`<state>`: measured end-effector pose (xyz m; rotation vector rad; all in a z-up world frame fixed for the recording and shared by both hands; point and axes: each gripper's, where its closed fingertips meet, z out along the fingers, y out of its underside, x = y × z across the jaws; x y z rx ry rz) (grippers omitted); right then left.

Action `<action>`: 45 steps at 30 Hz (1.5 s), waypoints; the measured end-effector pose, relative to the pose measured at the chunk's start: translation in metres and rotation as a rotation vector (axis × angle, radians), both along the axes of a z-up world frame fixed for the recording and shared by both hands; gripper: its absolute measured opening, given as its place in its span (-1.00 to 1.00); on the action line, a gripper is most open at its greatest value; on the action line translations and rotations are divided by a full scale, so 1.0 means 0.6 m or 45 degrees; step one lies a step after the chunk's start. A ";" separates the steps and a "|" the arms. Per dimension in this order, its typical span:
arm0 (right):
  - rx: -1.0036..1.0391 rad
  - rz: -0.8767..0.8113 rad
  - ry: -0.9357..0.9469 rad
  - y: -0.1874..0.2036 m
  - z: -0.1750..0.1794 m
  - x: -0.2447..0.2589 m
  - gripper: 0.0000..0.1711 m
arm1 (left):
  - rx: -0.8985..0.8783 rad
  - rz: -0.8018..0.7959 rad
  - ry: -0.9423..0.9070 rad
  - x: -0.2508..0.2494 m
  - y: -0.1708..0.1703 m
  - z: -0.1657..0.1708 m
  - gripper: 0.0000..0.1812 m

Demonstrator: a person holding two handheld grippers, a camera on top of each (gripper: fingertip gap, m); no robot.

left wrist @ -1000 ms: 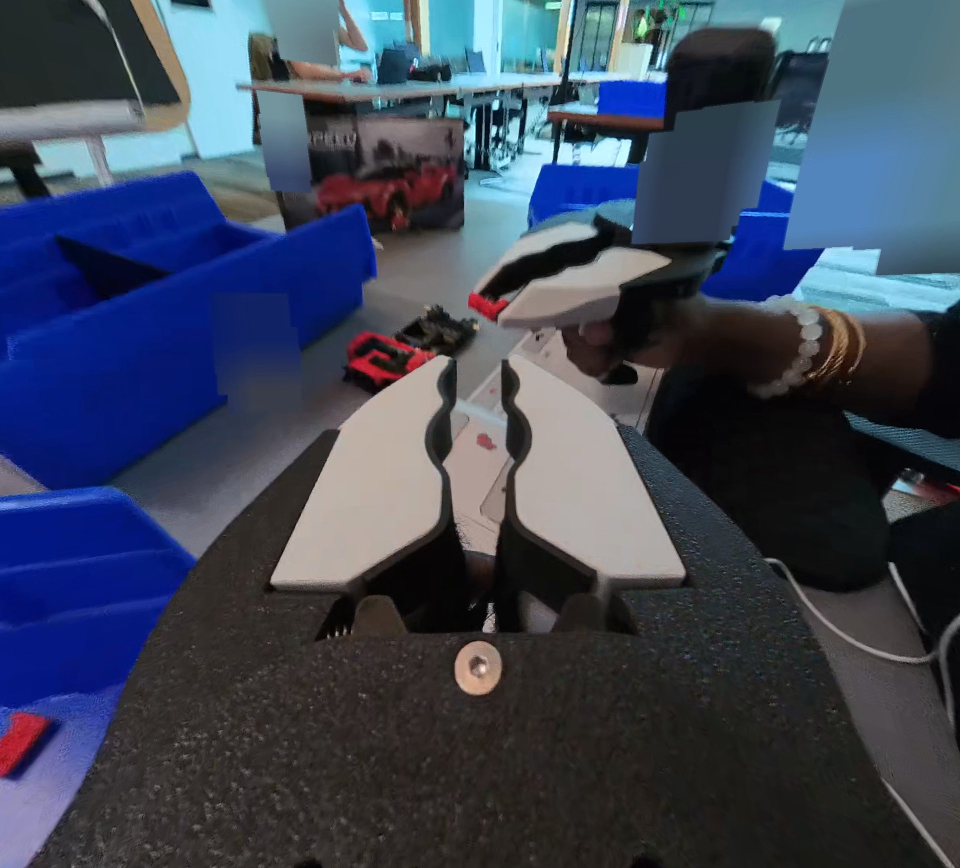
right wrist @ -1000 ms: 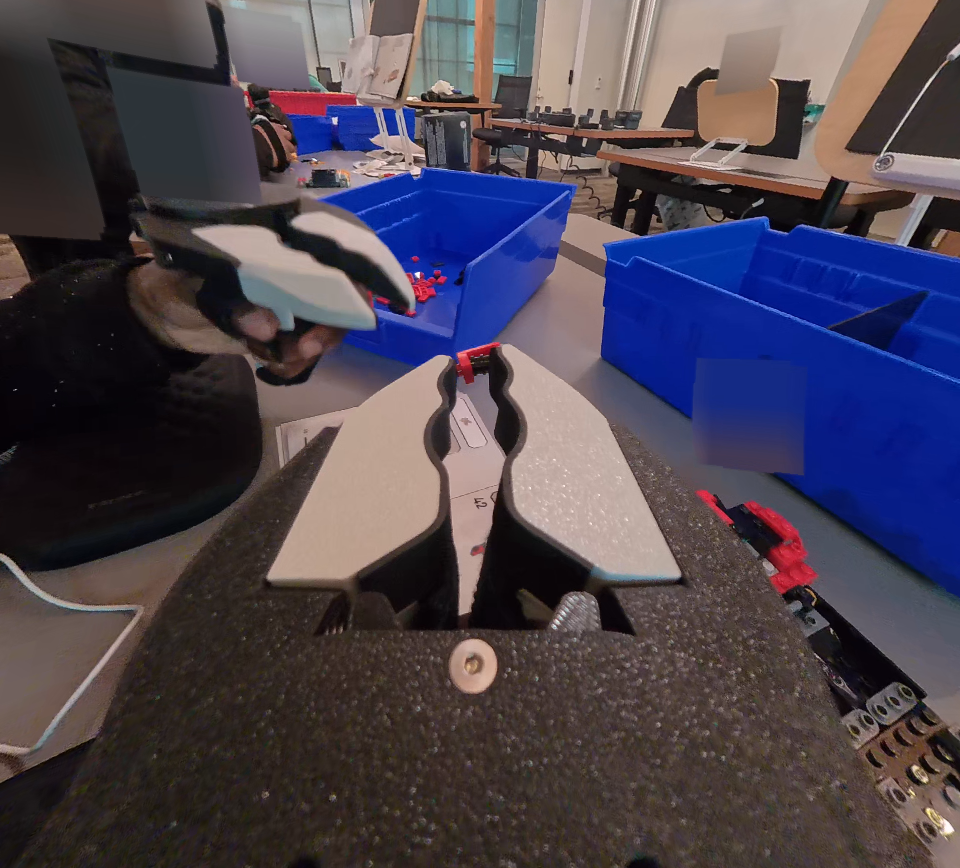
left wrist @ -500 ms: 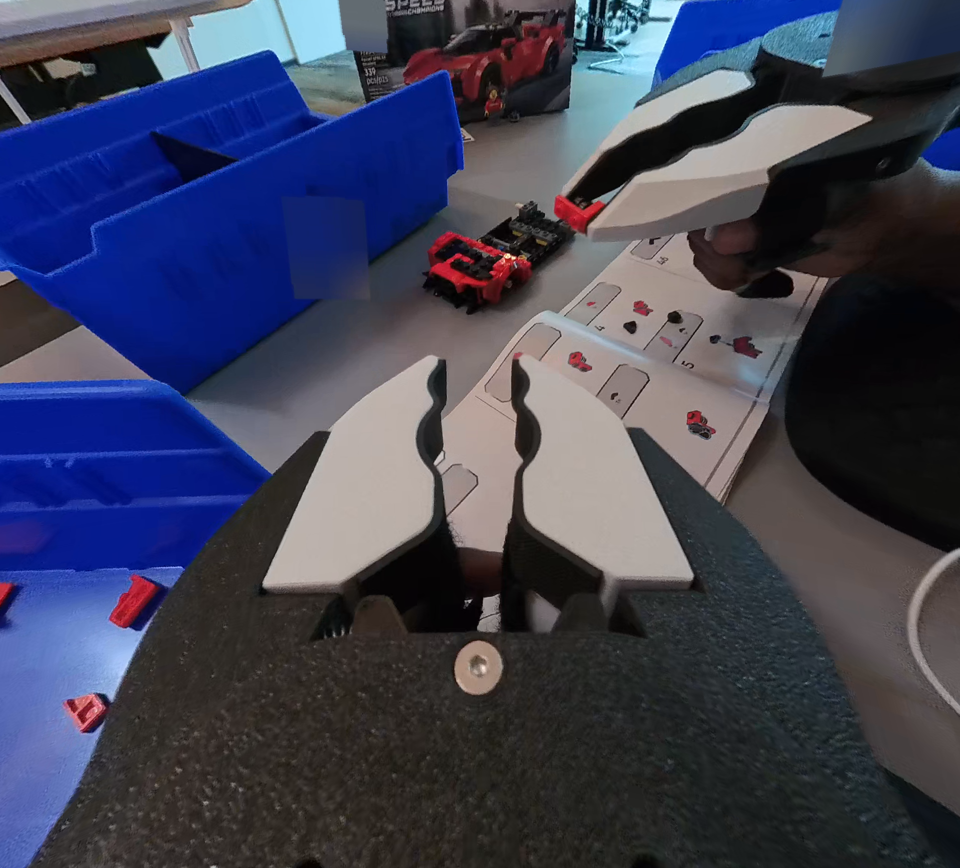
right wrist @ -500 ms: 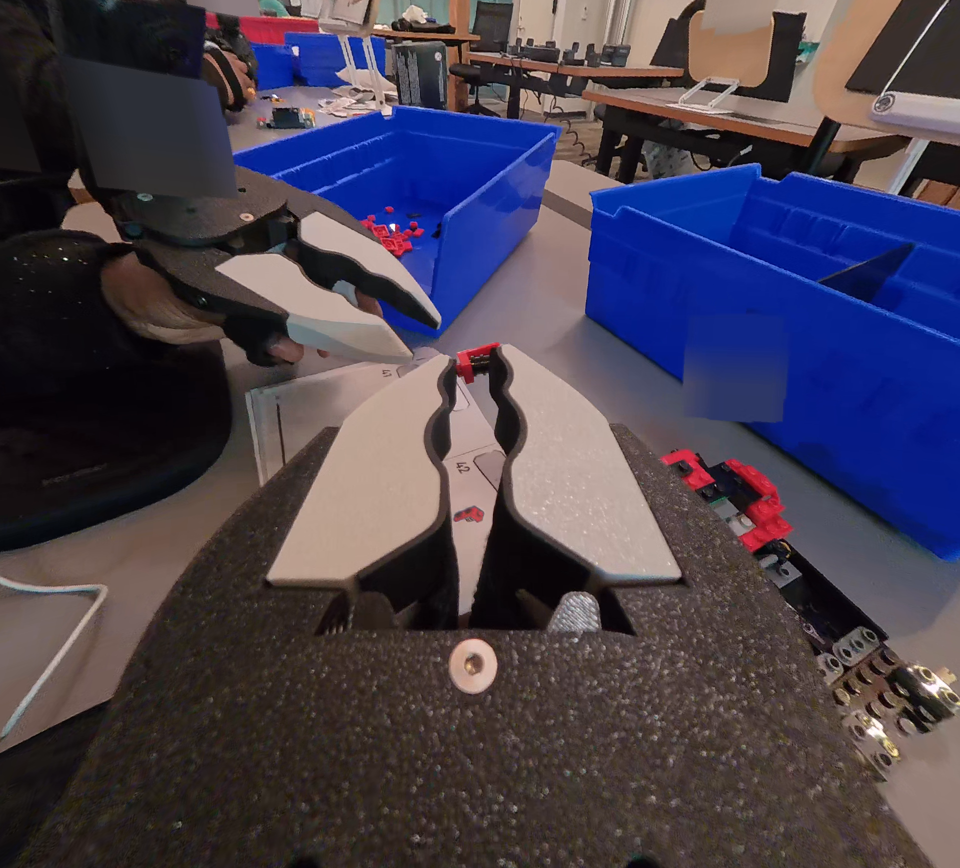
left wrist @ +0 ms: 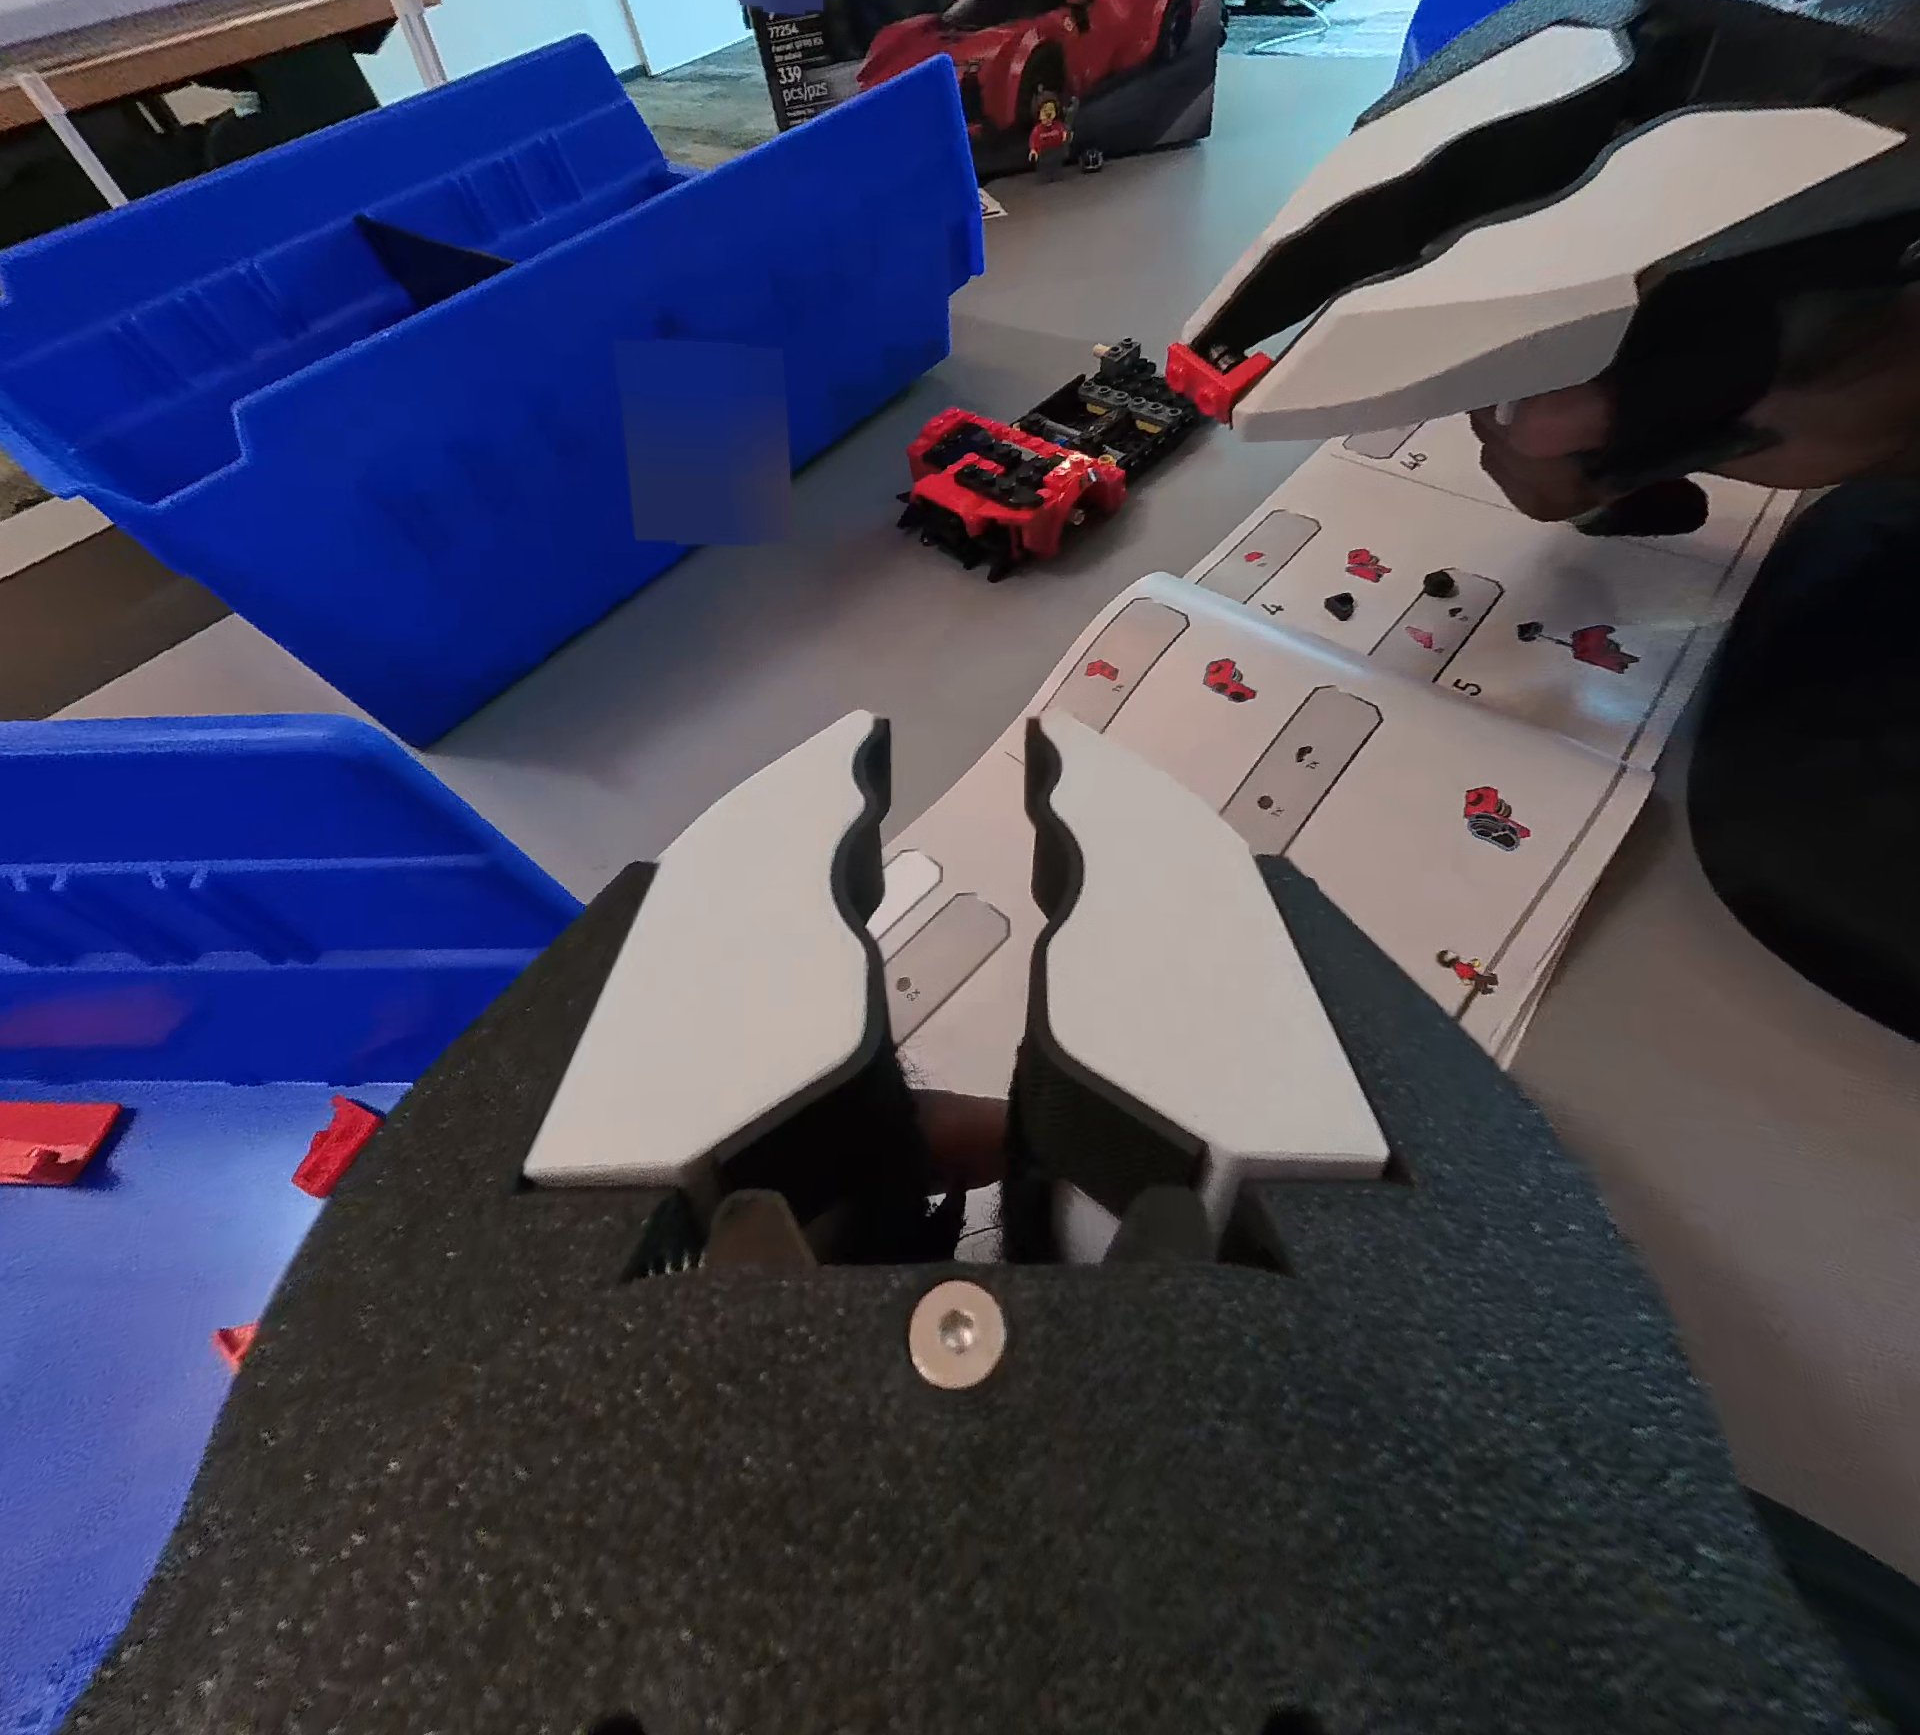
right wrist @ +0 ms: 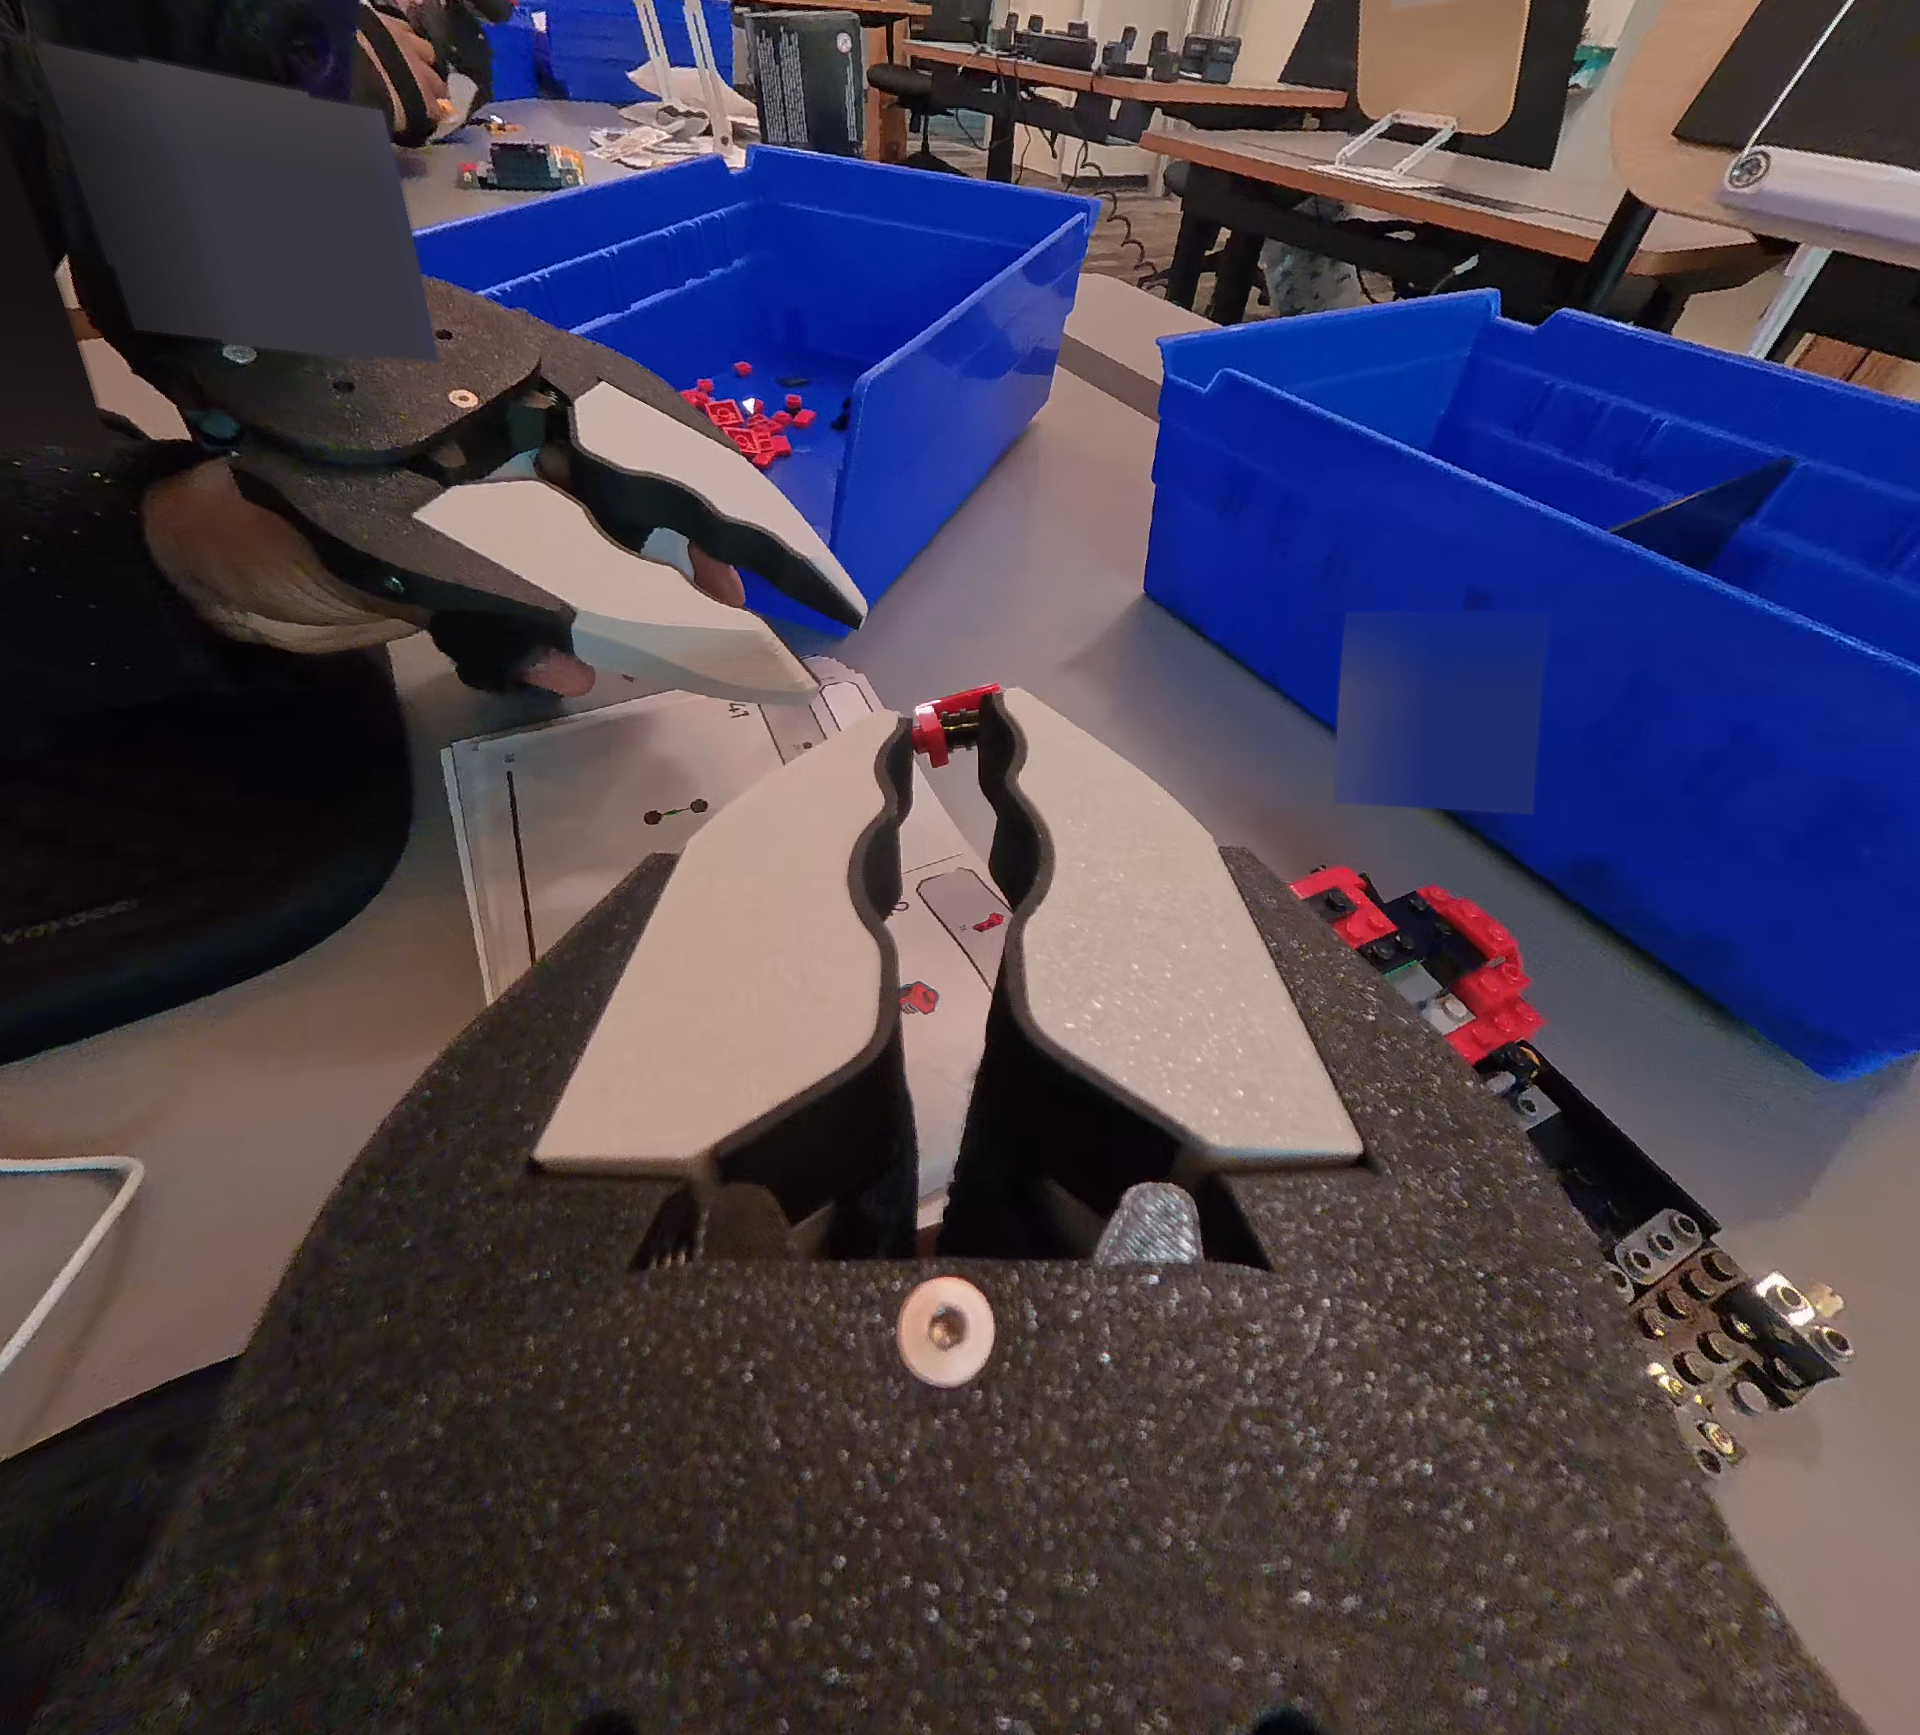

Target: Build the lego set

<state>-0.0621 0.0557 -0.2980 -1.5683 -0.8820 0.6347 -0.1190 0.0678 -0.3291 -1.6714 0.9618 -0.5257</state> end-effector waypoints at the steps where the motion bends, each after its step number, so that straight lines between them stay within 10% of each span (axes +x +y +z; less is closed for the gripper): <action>1: -0.001 -0.002 0.003 0.001 0.000 0.001 -0.85 | 0.001 -0.004 0.005 0.000 0.000 -0.001 -0.74; 45: -0.051 -0.004 -0.014 0.008 -0.017 0.004 -0.85 | -0.020 0.059 -0.097 -0.014 0.016 0.012 -0.74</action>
